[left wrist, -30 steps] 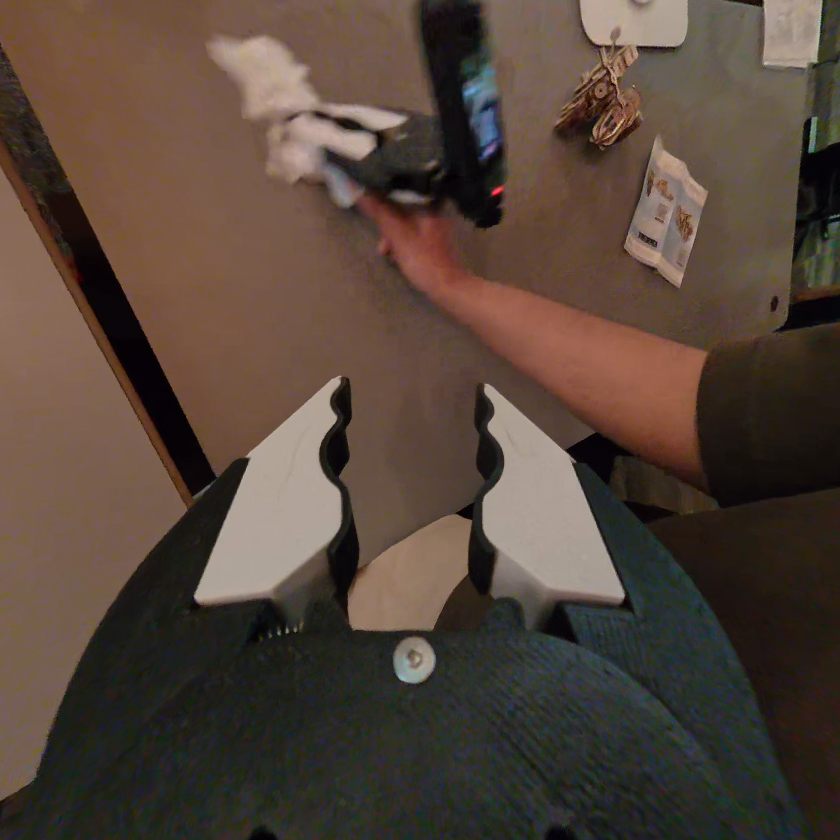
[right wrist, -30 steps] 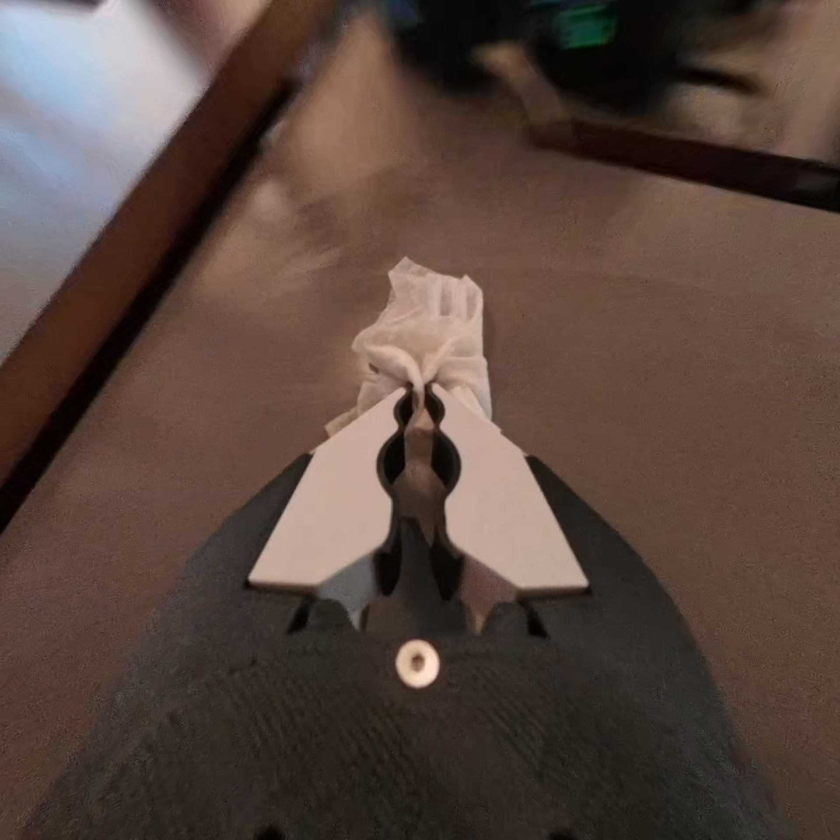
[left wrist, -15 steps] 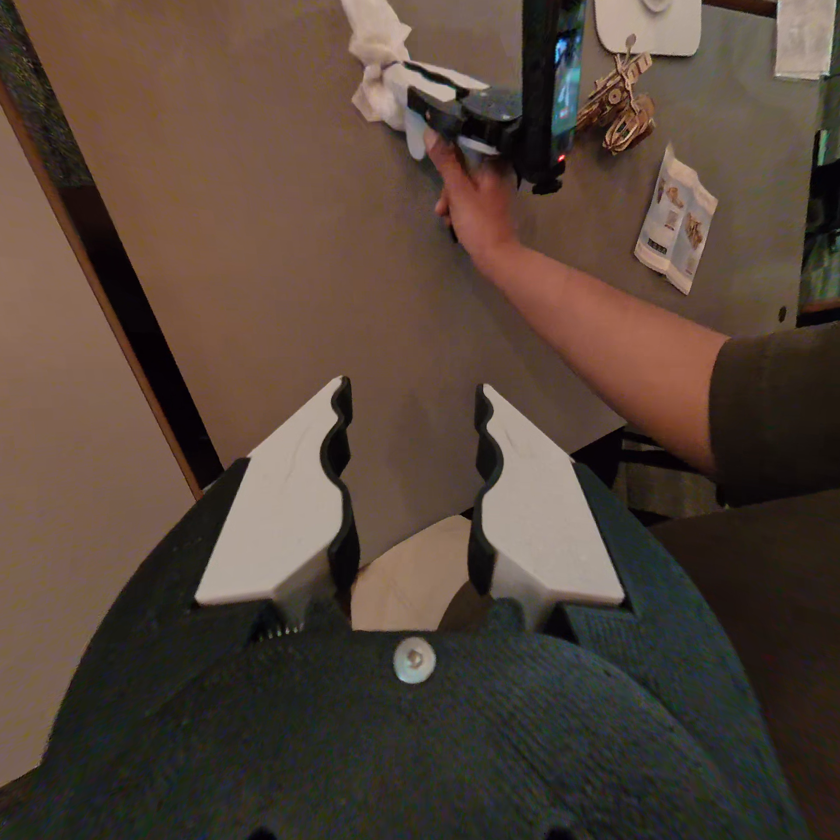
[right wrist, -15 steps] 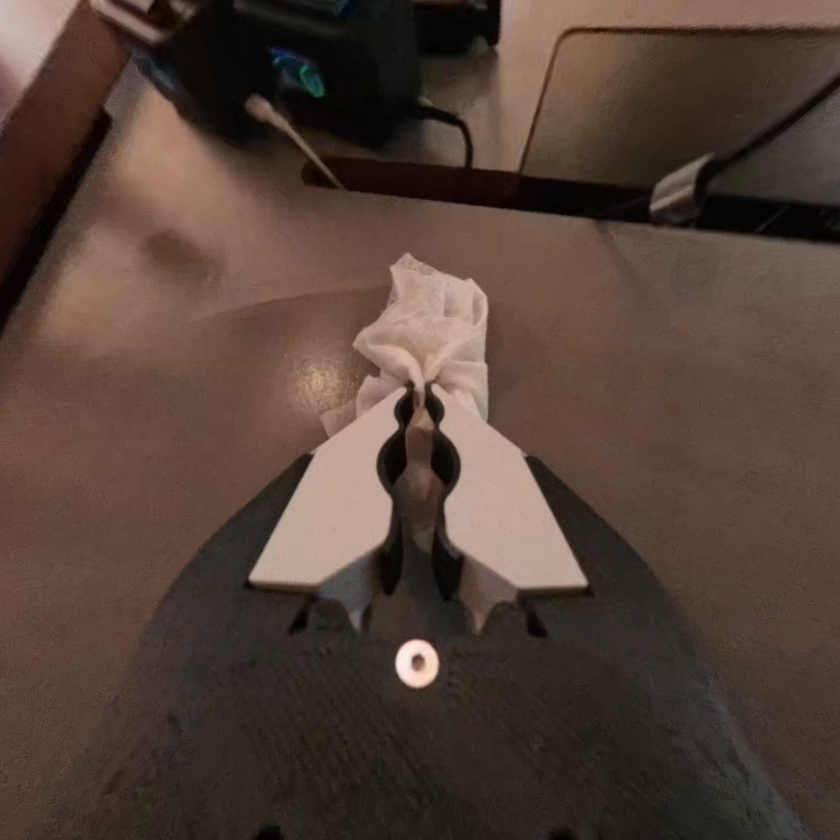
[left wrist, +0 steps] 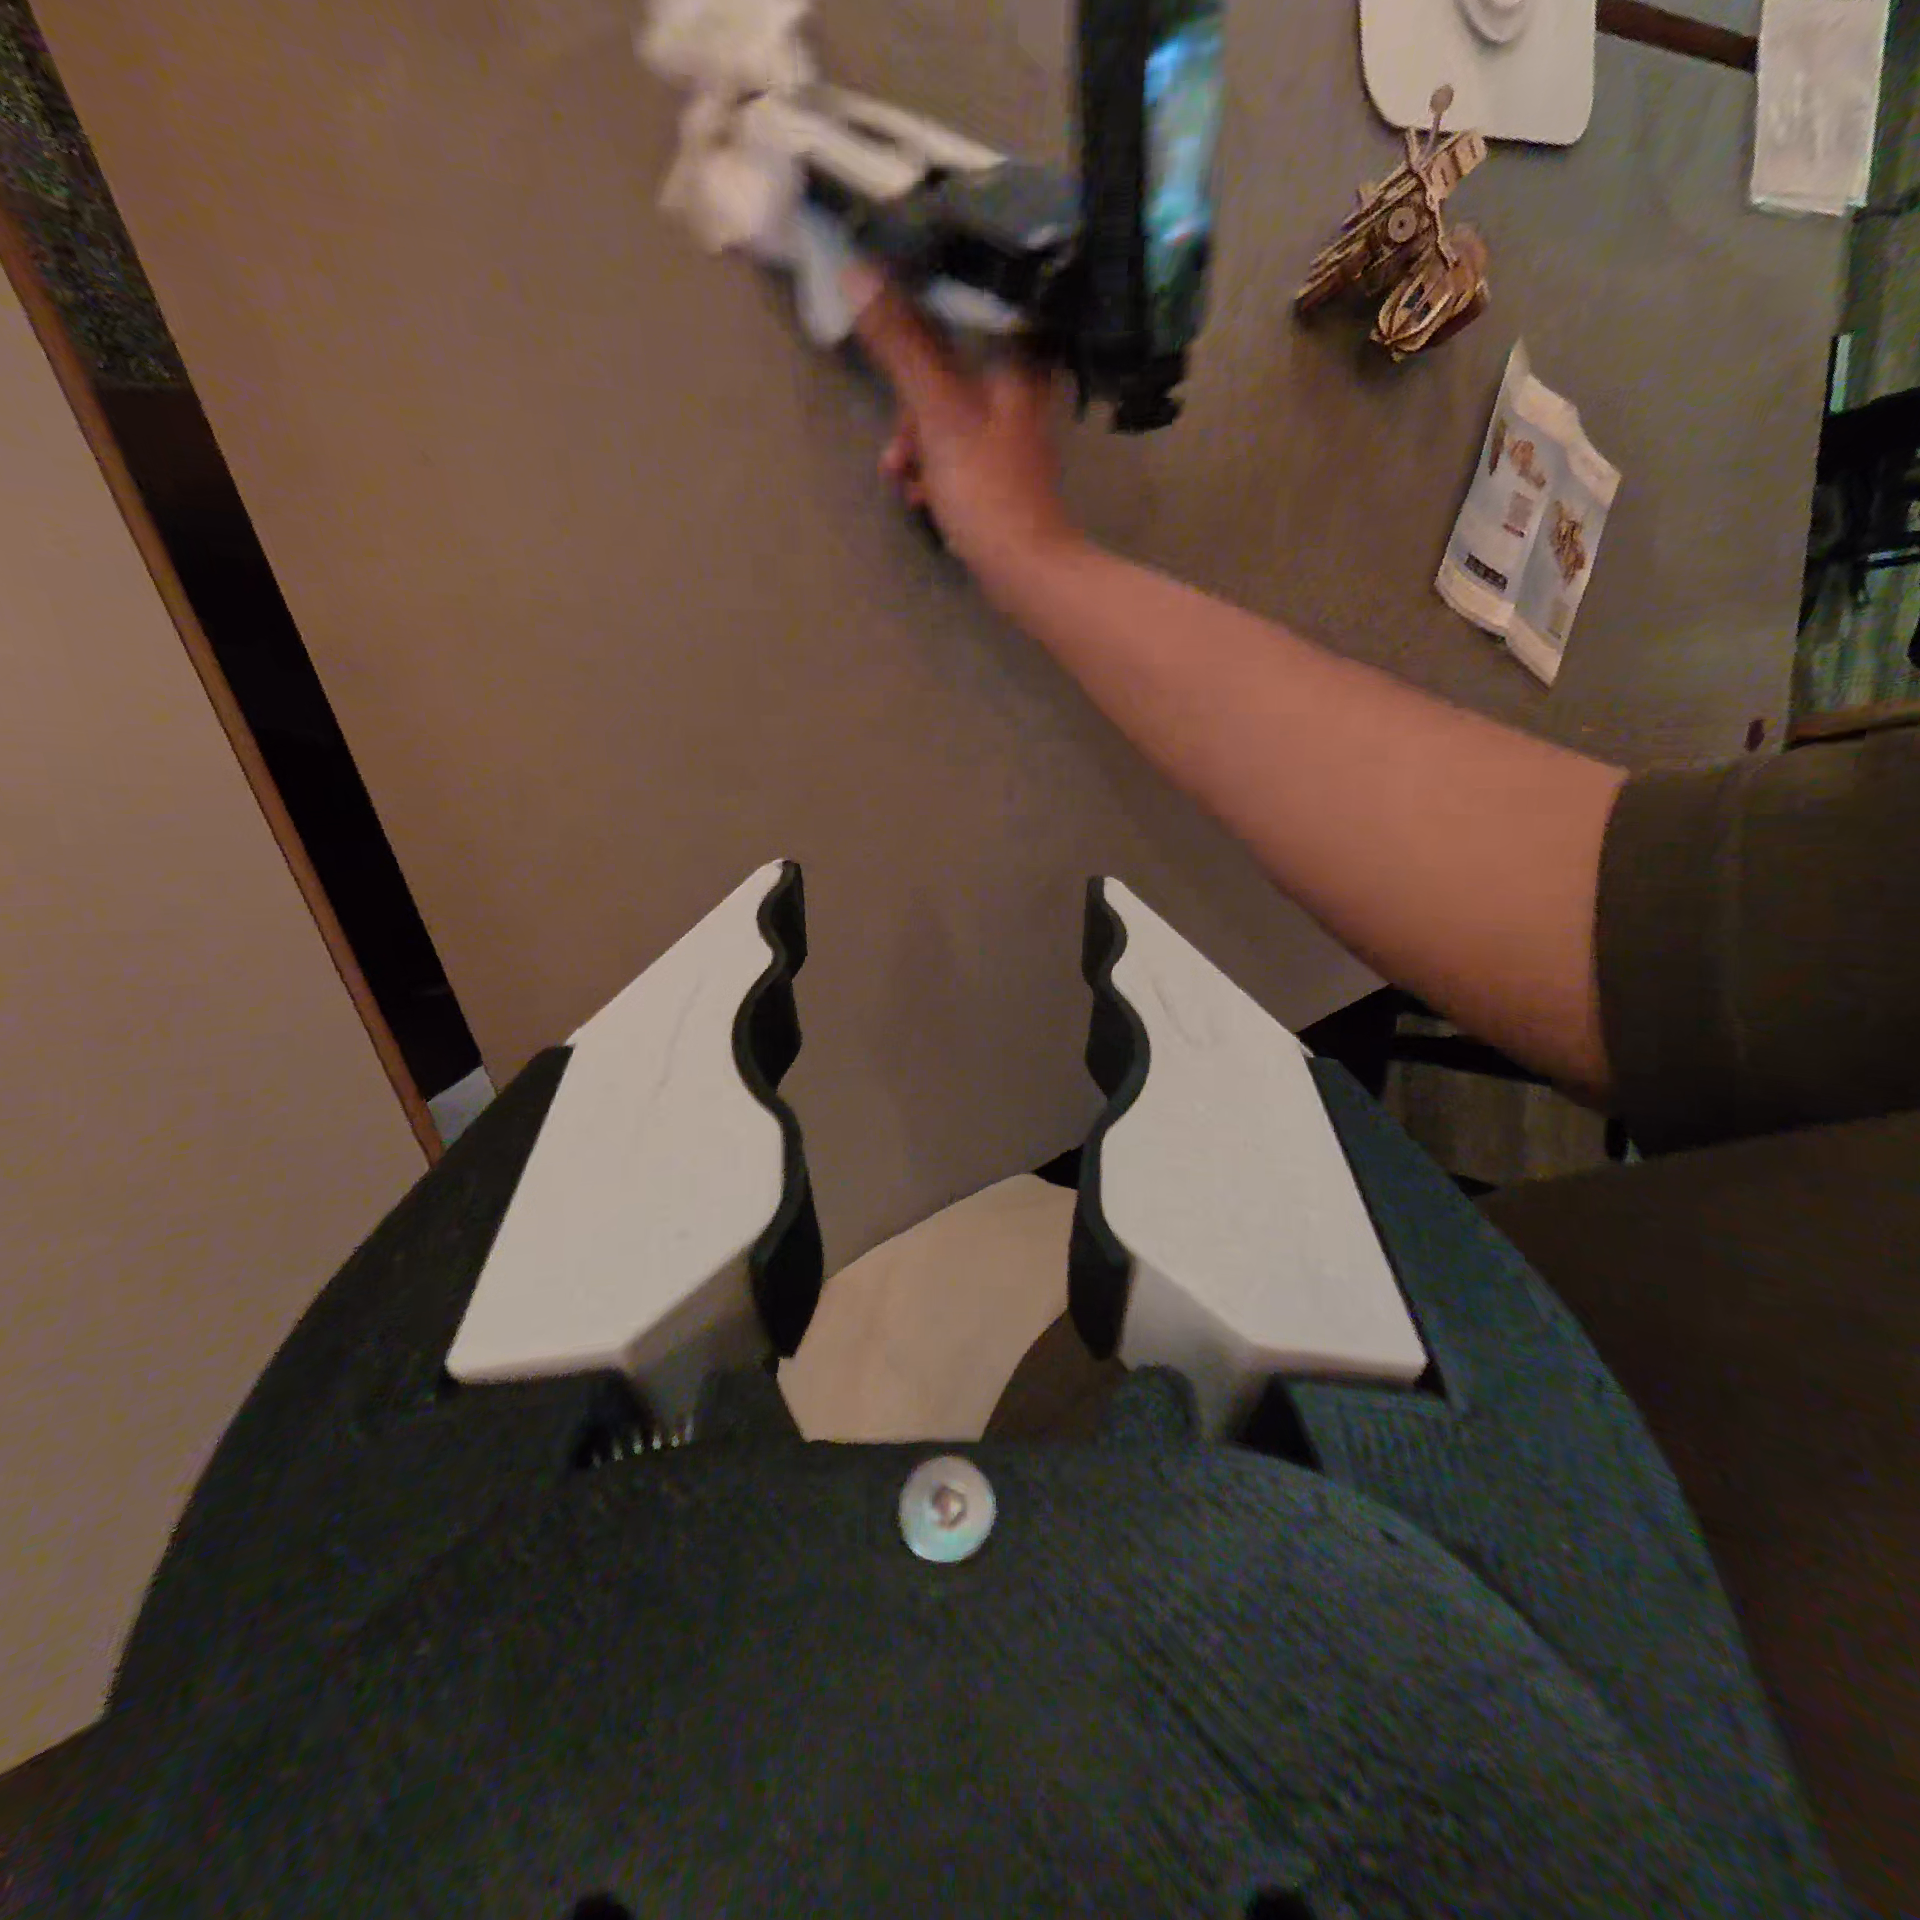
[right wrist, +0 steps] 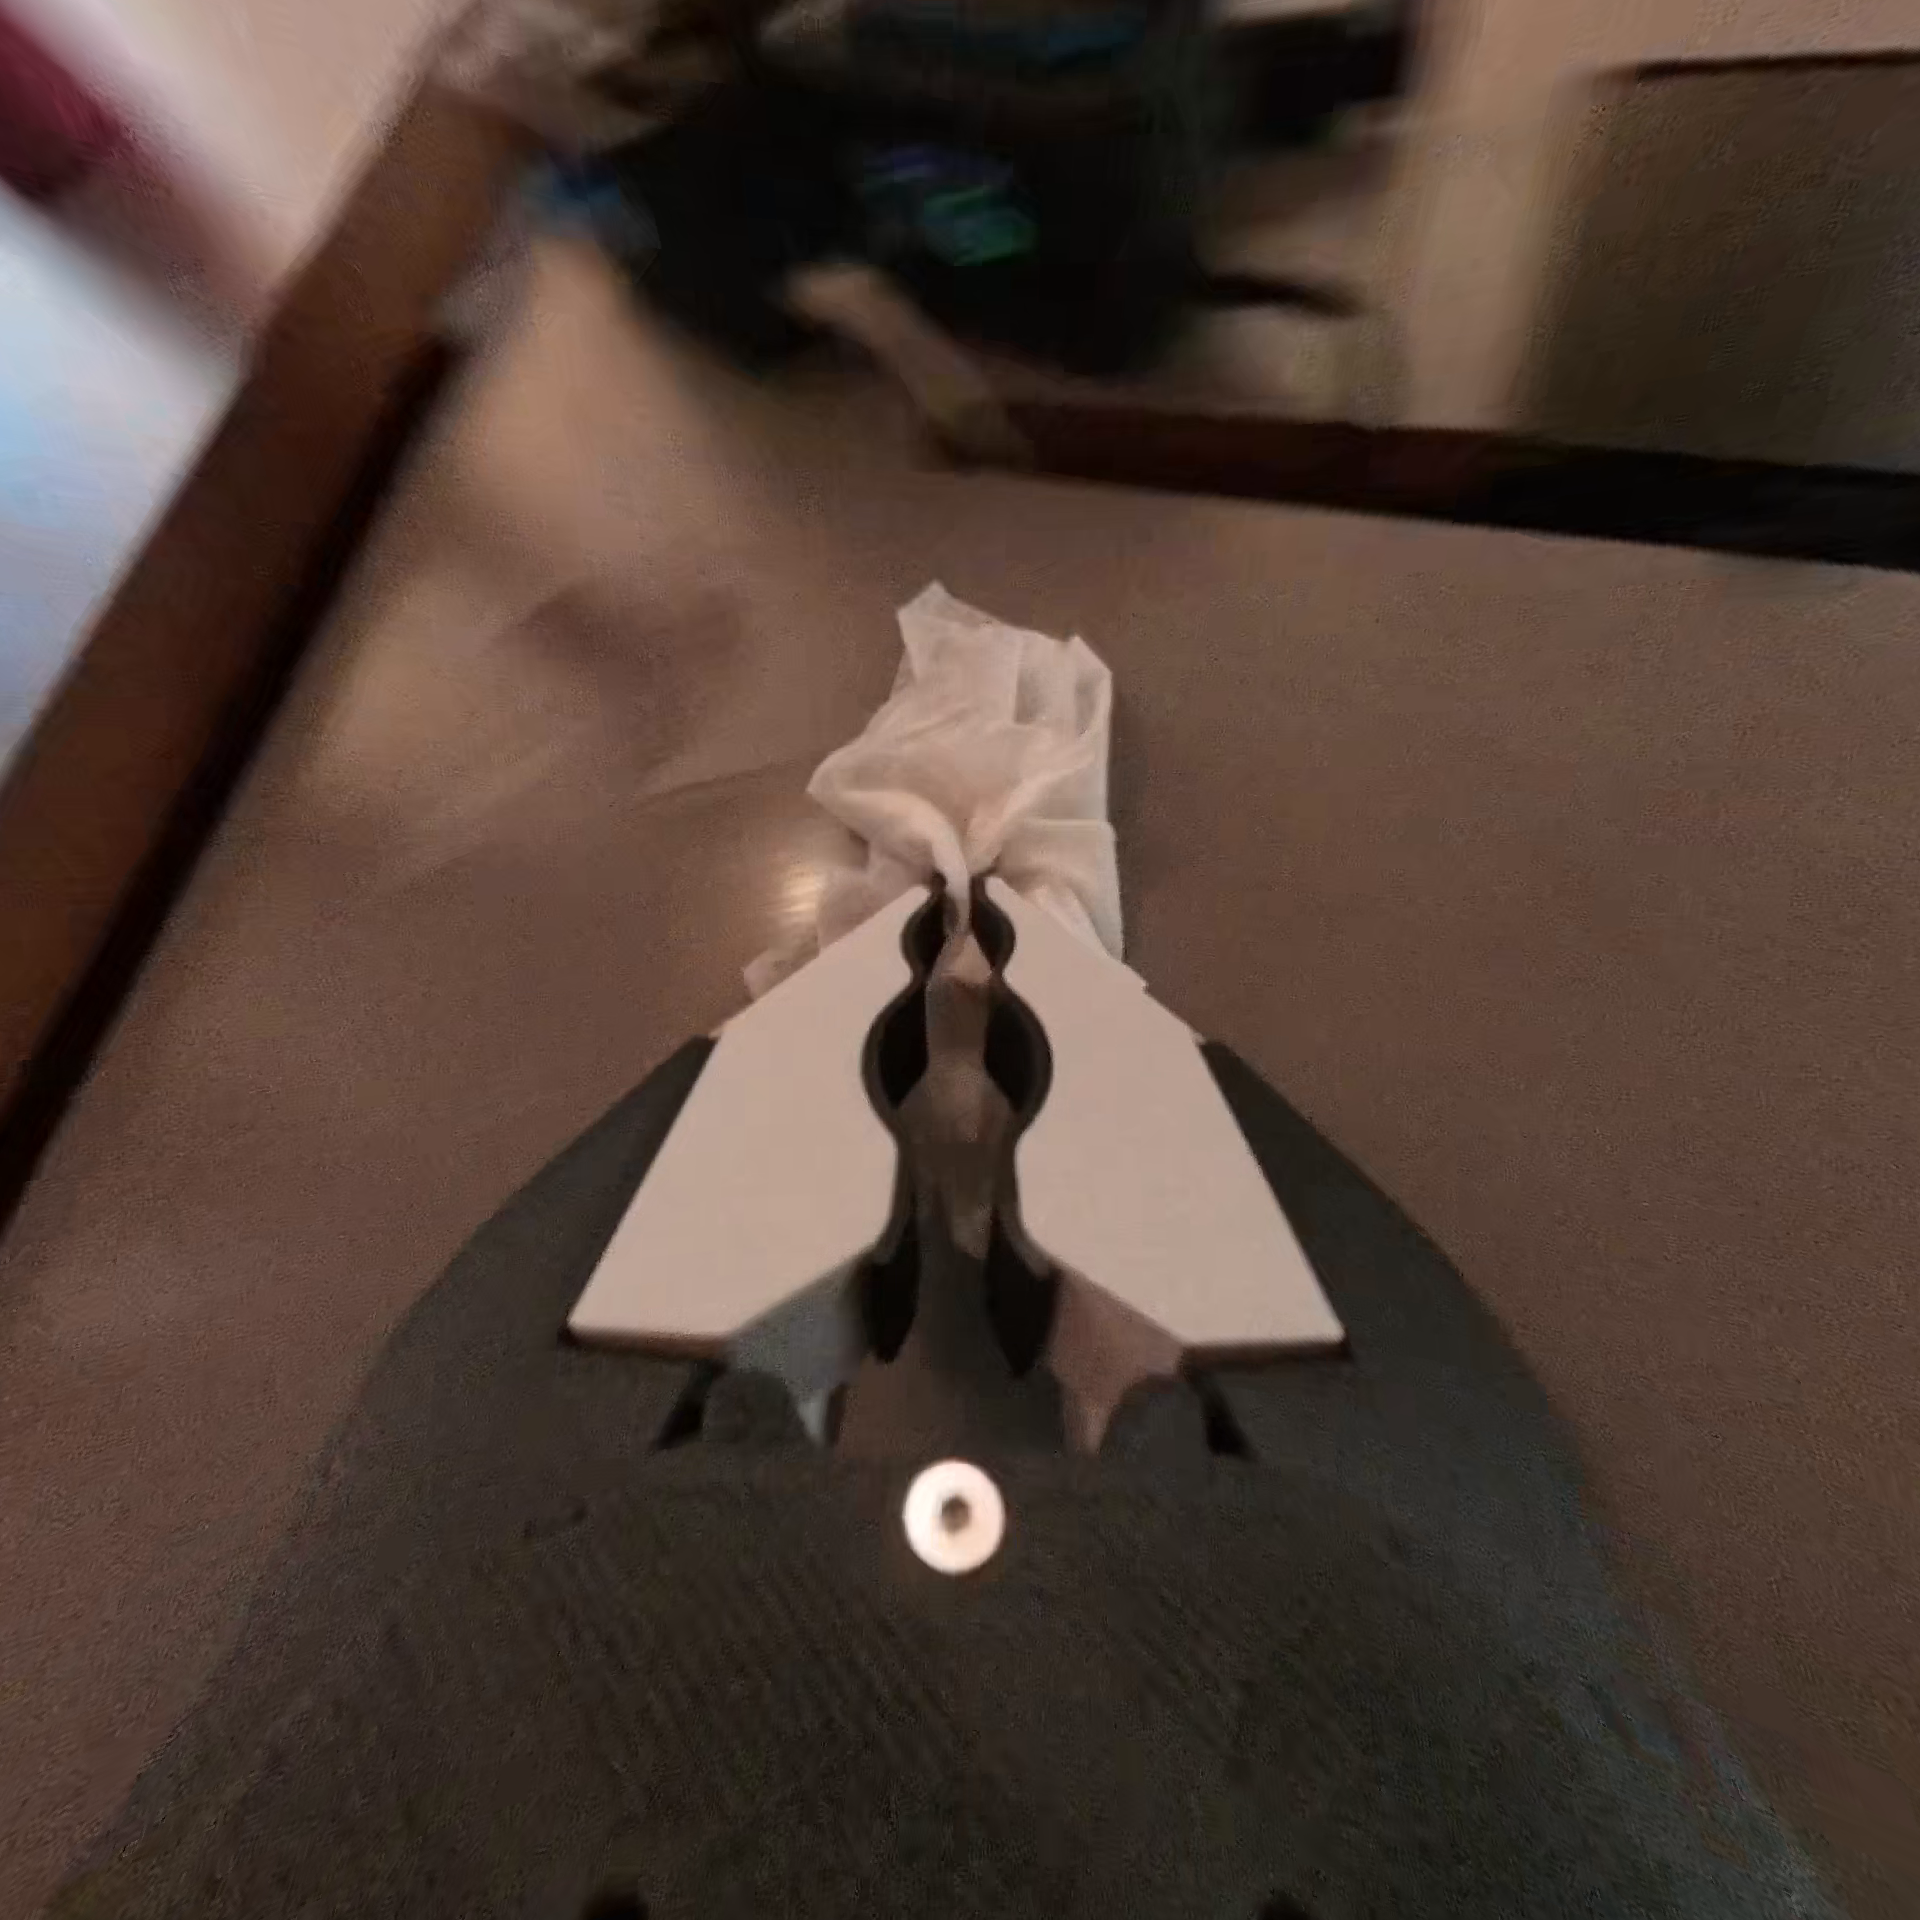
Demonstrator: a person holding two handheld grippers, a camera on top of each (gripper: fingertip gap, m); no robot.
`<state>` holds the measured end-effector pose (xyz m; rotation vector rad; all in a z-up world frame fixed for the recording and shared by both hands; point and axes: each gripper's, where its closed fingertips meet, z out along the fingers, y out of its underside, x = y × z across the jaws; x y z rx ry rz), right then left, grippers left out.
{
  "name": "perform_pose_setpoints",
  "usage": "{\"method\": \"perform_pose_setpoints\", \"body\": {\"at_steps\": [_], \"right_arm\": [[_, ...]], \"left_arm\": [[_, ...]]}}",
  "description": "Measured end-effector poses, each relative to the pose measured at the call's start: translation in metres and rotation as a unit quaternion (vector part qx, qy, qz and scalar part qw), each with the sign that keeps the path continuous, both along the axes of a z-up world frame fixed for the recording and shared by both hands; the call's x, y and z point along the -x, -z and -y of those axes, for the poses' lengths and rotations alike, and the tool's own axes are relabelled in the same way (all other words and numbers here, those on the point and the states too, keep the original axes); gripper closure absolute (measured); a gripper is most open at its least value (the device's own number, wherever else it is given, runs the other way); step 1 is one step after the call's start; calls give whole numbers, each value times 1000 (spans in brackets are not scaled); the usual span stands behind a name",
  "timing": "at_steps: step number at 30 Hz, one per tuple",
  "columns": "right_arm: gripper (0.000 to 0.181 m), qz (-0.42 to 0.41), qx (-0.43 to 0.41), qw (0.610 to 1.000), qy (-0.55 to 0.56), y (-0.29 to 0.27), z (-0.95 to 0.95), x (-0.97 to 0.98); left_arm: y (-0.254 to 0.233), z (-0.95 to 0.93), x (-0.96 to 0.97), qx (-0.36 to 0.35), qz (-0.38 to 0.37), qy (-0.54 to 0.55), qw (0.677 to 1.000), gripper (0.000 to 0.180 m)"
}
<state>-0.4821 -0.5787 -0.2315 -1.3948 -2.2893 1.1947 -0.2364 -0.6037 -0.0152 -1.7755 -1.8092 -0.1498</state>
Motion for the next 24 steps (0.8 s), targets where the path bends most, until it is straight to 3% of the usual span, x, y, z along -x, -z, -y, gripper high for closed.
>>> {"method": "perform_pose_setpoints", "body": {"at_steps": [3,6,8,10,13,16,18,20,22,24], "right_arm": [[178,-3,-18,981,-193,0,71,-85],[178,-28,-54,967,-247,0,54,-106],[178,-32,-66,984,-164,1,-1,-66],[178,-18,-74,997,-14,1,-86,-9],[178,4,-77,976,204,2,-214,37],[178,10,-74,966,247,2,-225,23],[178,1,-65,987,147,1,-158,-8],[178,0,-46,999,-21,1,-66,-69],[178,5,-52,981,-185,1,3,-148],[178,-38,-113,958,-260,1,15,-177]], "left_arm": [[-1,-6,3,-3,-2,10,1000,130],[-2,-7,3,2,-5,19,1000,130],[-2,-4,1,10,-5,20,1000,130],[0,2,-3,14,-2,14,1000,130],[1,7,-7,9,3,-2,1000,130],[-1,7,-7,8,-1,-7,1000,130],[-2,5,-6,9,-4,-5,1000,130],[-1,1,-7,7,-2,-1,1000,130],[-1,-2,-8,6,-2,4,1000,130],[-2,-4,-9,7,-2,10,1000,130]]}}
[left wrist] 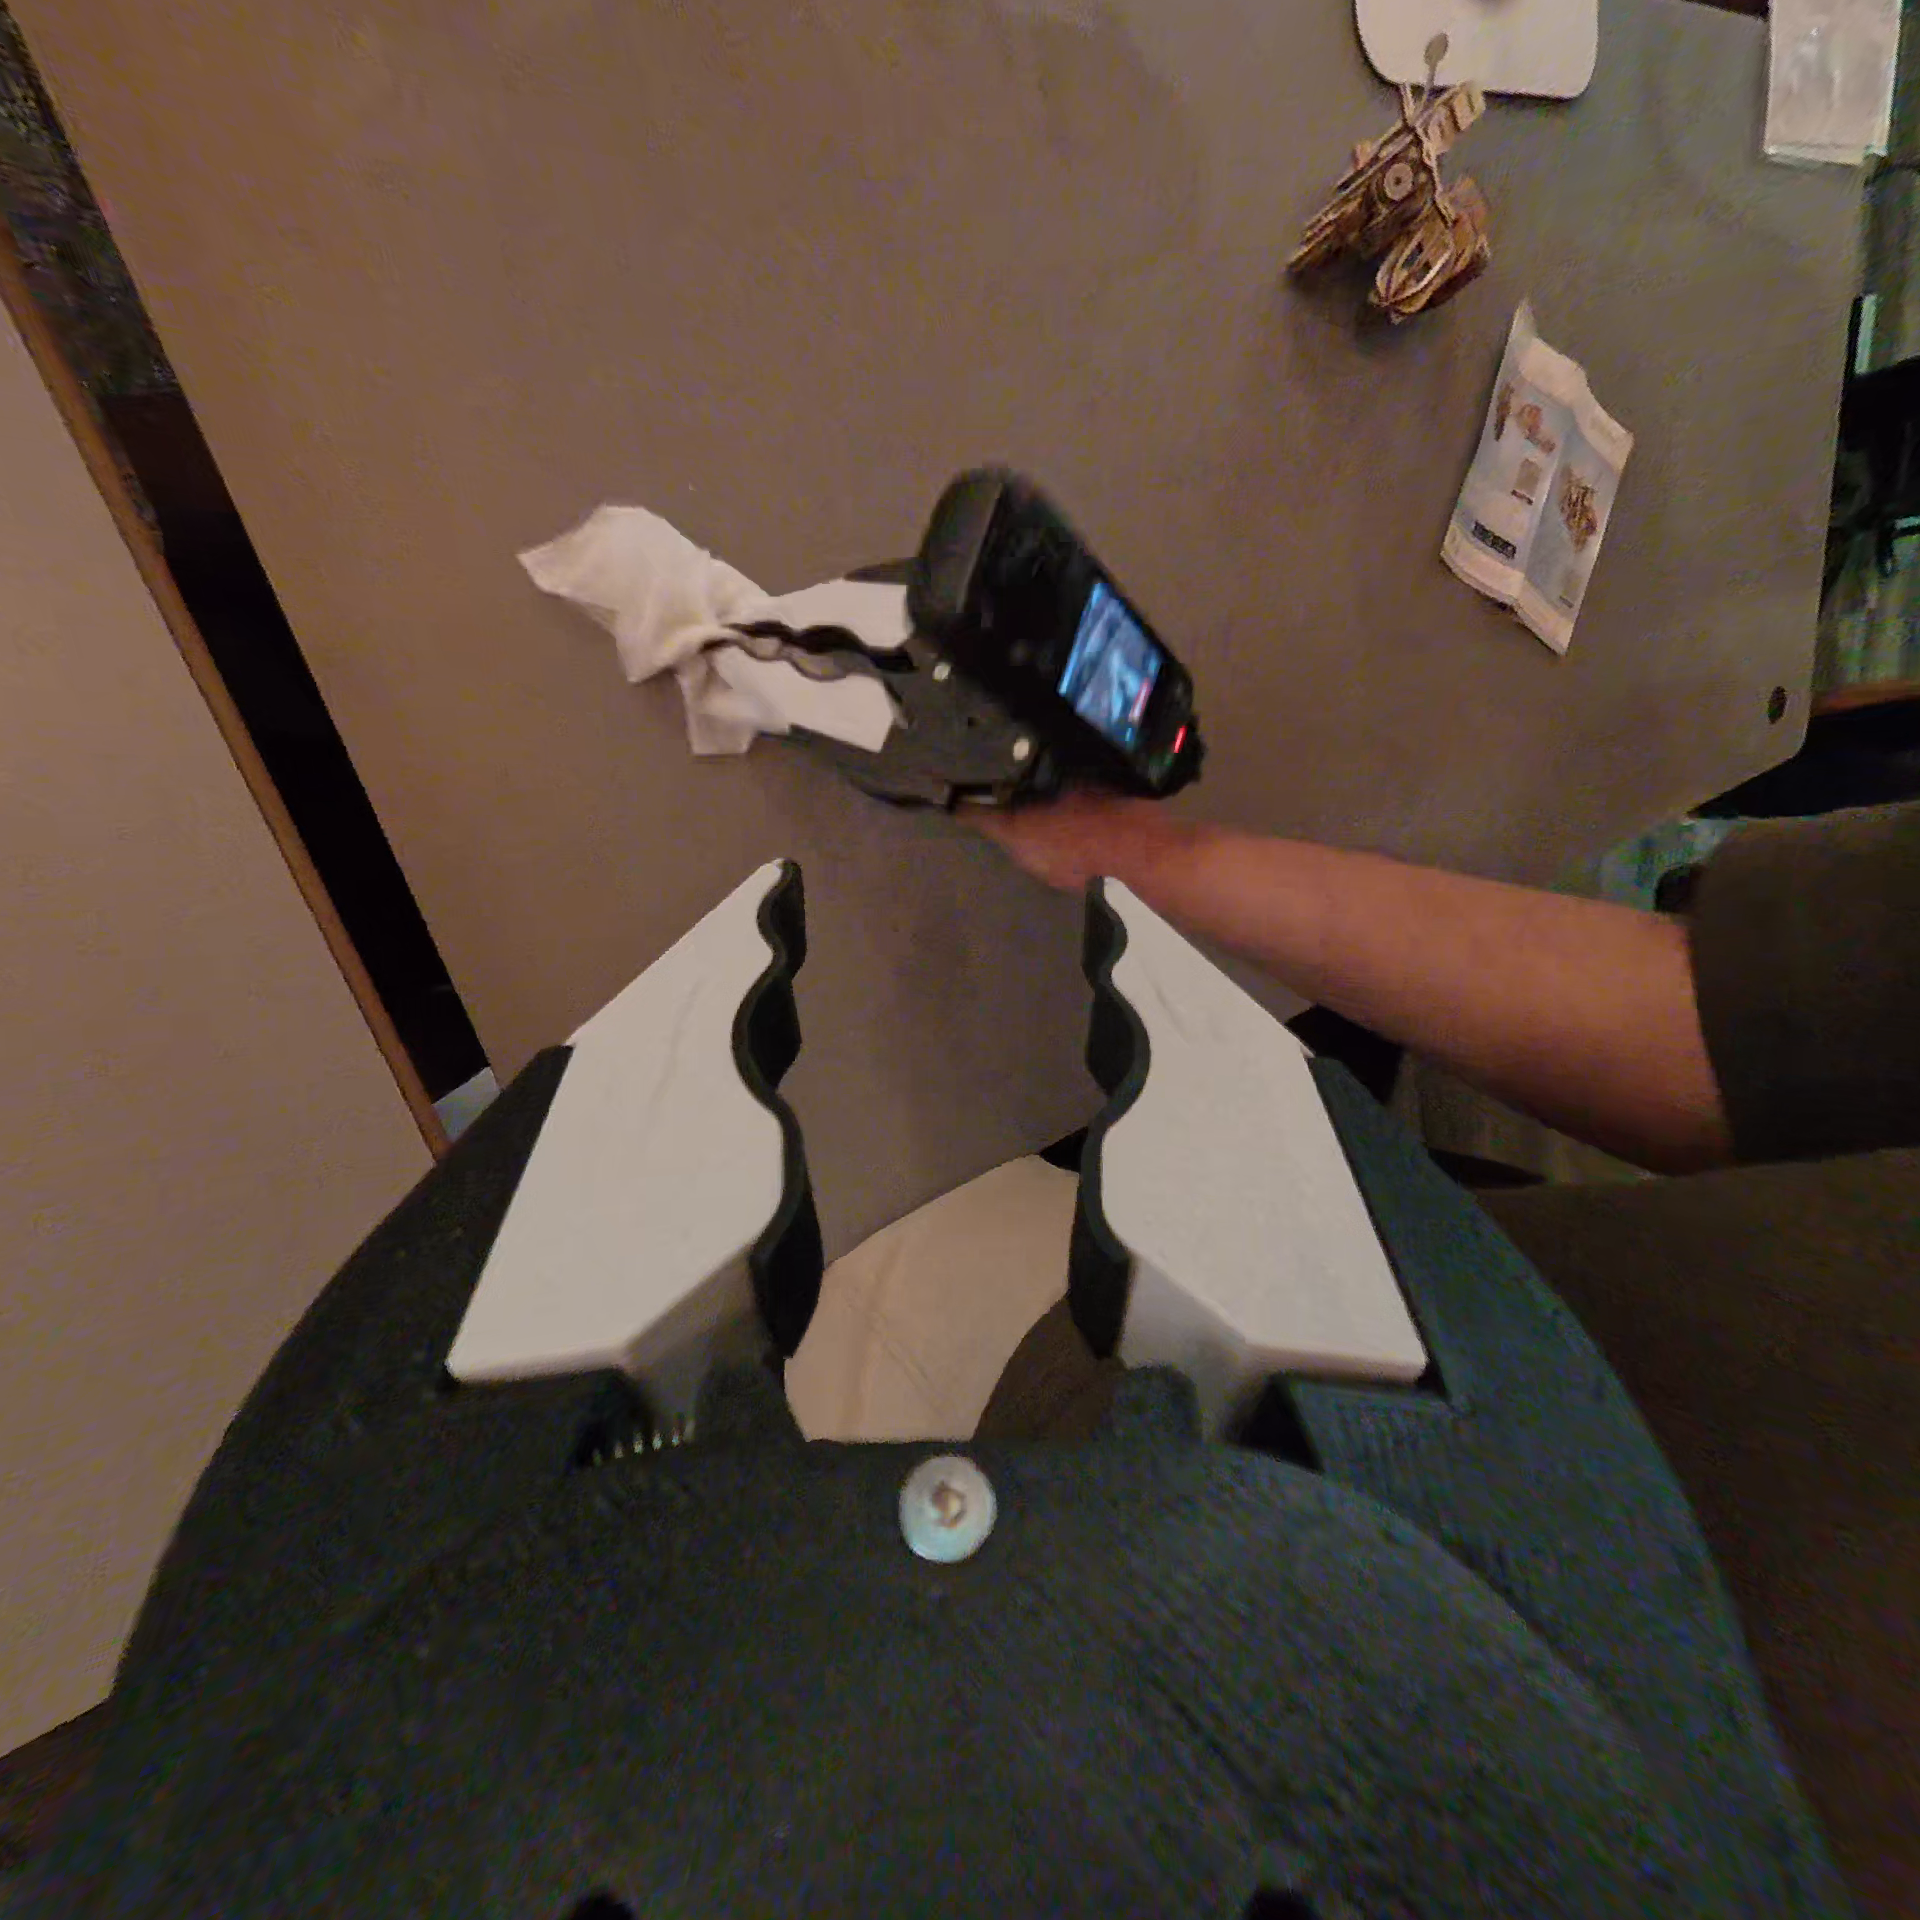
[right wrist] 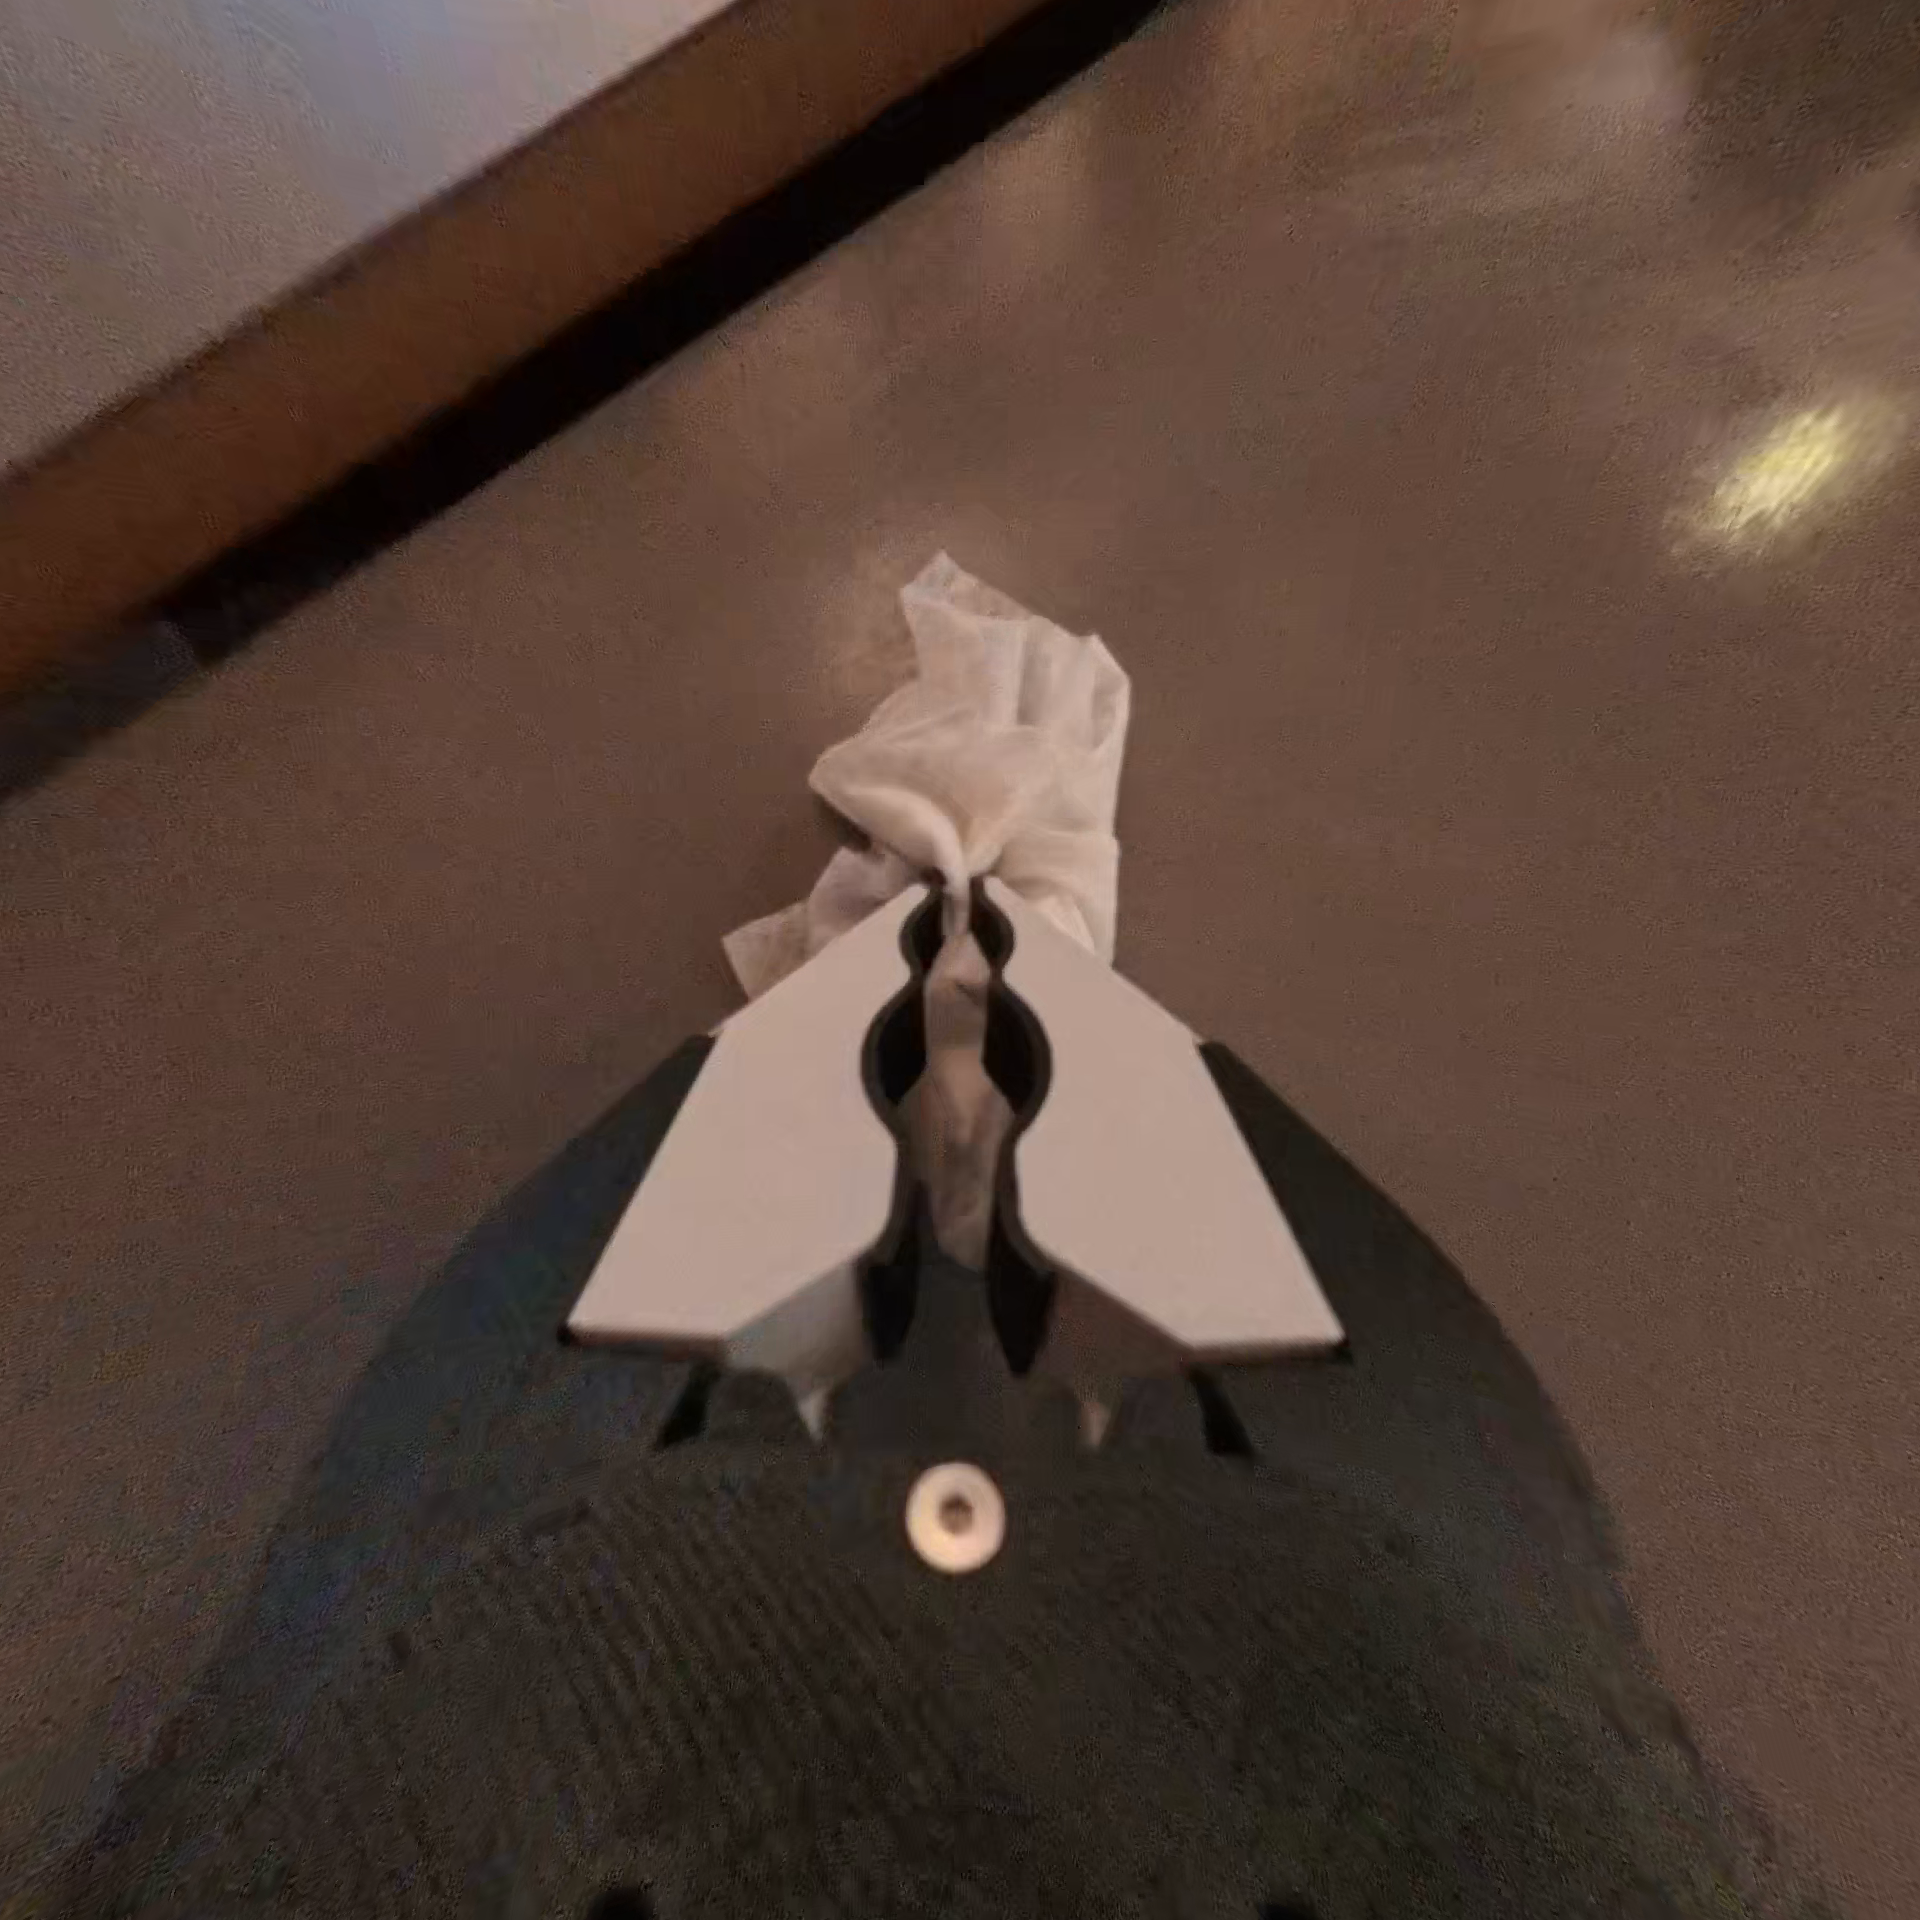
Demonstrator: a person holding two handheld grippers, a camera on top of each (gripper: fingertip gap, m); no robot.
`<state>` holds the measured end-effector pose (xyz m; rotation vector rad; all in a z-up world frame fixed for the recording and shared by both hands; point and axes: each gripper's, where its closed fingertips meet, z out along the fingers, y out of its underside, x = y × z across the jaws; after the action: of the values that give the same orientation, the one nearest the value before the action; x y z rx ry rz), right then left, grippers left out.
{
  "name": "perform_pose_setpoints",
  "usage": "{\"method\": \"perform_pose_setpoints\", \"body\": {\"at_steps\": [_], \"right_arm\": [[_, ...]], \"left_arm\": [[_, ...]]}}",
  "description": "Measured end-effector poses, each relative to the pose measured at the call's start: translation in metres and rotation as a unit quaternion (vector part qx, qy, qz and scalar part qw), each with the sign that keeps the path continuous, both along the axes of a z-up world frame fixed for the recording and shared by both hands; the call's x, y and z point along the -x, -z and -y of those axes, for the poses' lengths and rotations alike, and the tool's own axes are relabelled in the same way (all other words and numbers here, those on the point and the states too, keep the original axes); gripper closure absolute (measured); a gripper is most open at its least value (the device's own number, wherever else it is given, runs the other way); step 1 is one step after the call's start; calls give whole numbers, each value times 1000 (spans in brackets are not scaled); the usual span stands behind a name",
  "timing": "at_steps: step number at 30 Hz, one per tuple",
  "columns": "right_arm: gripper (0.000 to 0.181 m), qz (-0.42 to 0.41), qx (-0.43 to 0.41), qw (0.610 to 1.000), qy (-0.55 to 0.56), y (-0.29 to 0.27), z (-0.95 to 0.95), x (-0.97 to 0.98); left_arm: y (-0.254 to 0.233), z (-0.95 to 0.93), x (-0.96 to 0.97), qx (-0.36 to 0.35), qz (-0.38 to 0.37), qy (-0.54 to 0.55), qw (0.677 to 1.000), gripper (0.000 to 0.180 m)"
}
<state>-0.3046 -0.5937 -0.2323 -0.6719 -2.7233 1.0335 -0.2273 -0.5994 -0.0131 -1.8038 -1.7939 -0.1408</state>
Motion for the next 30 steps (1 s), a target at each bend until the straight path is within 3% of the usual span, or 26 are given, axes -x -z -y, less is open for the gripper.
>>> {"method": "perform_pose_setpoints", "body": {"at_steps": [2,6,9,11,14,17,21,25,28,30], "right_arm": [[178,9,4,998,57,0,-22,24],[178,18,13,954,300,1,-130,121],[178,37,43,927,371,1,-152,129],[178,51,68,946,314,0,-107,96],[178,85,60,987,122,0,-20,6],[178,30,20,999,34,0,-18,-14],[178,12,13,977,213,1,-120,92],[178,-51,-37,903,425,1,-258,204],[179,-50,-25,850,523,2,-281,248],[177,-33,10,840,542,2,-249,263]], "left_arm": [[-1,1,-1,6,-2,2,1000,130],[-1,4,-6,7,0,-7,1000,130],[-2,4,-8,8,-1,-11,1000,130],[-4,3,-5,6,-6,-13,1000,130],[-5,0,-3,8,-9,-7,1000,130],[-5,-2,-4,9,-8,-2,1000,130],[-2,2,-12,14,-2,-5,1000,130],[-1,6,-12,10,-1,-14,1000,130],[0,3,-9,5,-2,-13,1000,130],[-1,-3,-7,5,-4,-4,1000,130]]}}
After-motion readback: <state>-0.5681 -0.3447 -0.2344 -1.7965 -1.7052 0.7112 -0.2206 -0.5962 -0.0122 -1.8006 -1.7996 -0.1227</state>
